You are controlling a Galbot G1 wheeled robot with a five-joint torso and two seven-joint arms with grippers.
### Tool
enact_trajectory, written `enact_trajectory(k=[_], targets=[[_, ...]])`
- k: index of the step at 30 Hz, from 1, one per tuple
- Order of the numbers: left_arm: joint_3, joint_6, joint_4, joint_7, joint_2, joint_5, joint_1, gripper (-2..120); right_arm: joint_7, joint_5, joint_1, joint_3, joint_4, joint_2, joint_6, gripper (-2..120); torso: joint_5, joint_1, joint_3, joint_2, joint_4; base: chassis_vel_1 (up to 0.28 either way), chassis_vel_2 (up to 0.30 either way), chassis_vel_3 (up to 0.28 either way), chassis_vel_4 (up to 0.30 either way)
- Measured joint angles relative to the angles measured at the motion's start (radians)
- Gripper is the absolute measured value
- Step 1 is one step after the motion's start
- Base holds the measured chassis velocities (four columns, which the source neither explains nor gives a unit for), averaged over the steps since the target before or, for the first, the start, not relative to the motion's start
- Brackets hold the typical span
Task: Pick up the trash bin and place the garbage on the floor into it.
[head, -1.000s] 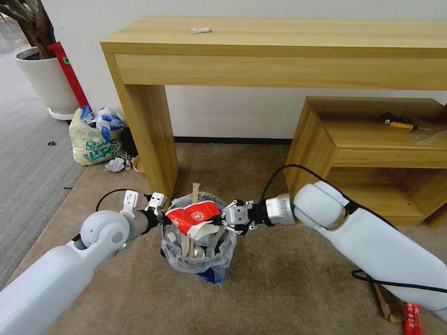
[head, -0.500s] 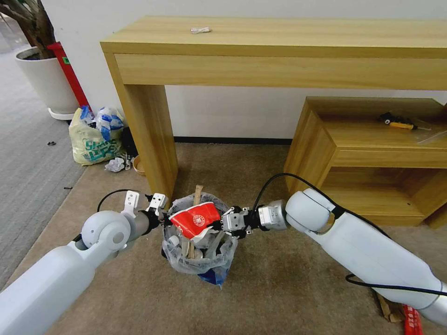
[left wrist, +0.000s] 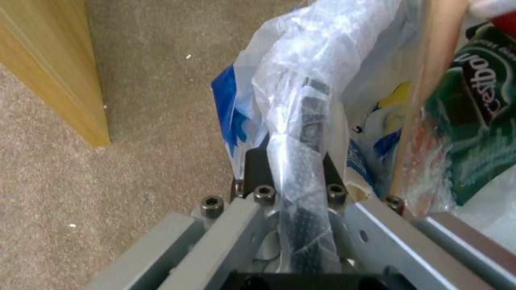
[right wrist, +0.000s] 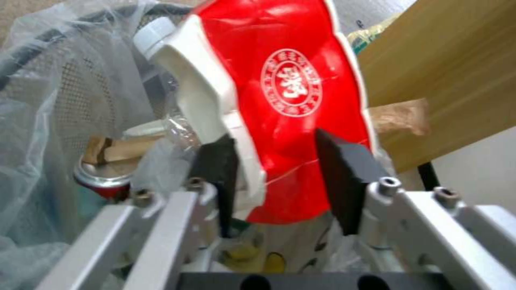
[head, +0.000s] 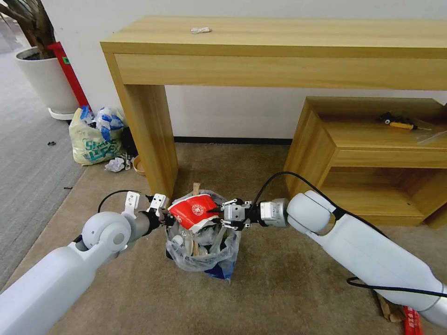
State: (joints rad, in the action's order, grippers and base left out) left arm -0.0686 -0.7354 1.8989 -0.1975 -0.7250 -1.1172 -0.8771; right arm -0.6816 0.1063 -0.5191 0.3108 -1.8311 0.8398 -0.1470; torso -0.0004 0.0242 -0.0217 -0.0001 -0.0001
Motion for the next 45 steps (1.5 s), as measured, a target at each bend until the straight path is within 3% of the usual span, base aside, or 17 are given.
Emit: enact_trajectory(k=[3, 15, 22, 28, 32, 35, 37, 44, 45], targets=[[-0.004, 0.000, 0.004, 0.000, 0.006, 0.000, -0.007, 0, 0.012, 0.014, -0.008, -0.011, -0.011, -0.002, -0.003, 60, 0.0000, 0.000, 0.000, 0.000, -0.0001, 0.000, 0.000, 0.000, 0.000], [-0.029, 0.000, 0.009, 0.003, 0.030, -0.001, -0.033, 0, 0.040, 0.088, -0.025, -0.048, -0.046, -0.024, -0.035, 98, 0.0000, 0.000, 0.000, 0.000, 0.0001, 0.000, 0.000, 0.000, 0.000], [-0.052, 0.000, 0.015, 0.005, 0.039, -0.005, -0.055, 0, 0.066, 0.149, -0.051, -0.098, -0.067, -0.035, -0.050, 100, 0.0000, 0.000, 0.000, 0.000, 0.0000, 0.000, 0.000, 0.000, 0.000], [-0.090, 0.000, 0.020, 0.006, 0.039, -0.003, -0.090, 0, 0.174, 0.300, -0.121, -0.214, -0.100, -0.048, -0.091, 100, 0.0000, 0.000, 0.000, 0.000, 0.0001, 0.000, 0.000, 0.000, 0.000], [-0.136, 0.000, 0.028, 0.022, 0.044, 0.009, -0.133, 0, 0.299, 0.395, -0.264, -0.378, -0.125, -0.050, -0.130, 100, 0.0001, 0.000, 0.000, 0.000, -0.0001, 0.000, 0.000, 0.000, 0.000], [-0.150, 0.000, 0.031, 0.025, 0.047, 0.017, -0.150, 0, 0.385, 0.417, -0.326, -0.427, -0.126, -0.042, -0.133, 100, 0.0001, 0.000, 0.000, 0.000, -0.0001, 0.000, 0.000, 0.000, 0.000], [-0.153, 0.000, 0.032, 0.025, 0.047, 0.020, -0.154, 0, 0.421, 0.424, -0.345, -0.439, -0.126, -0.036, -0.133, 100, 0.0001, 0.000, 0.000, 0.000, -0.0001, 0.000, 0.000, 0.000, 0.000], [-0.163, 0.000, 0.040, 0.022, 0.036, 0.034, -0.171, 0, 0.713, 0.466, -0.446, -0.490, -0.119, 0.023, -0.135, 100, -0.0001, 0.000, 0.000, 0.000, 0.0003, 0.000, 0.000, 0.000, 0.000], [-0.163, 0.000, 0.040, 0.022, 0.036, 0.034, -0.171, 0, 0.713, 0.466, -0.446, -0.490, -0.119, 0.023, -0.135, 100, -0.0001, 0.000, 0.000, 0.000, 0.0003, 0.000, 0.000, 0.000, 0.000]])
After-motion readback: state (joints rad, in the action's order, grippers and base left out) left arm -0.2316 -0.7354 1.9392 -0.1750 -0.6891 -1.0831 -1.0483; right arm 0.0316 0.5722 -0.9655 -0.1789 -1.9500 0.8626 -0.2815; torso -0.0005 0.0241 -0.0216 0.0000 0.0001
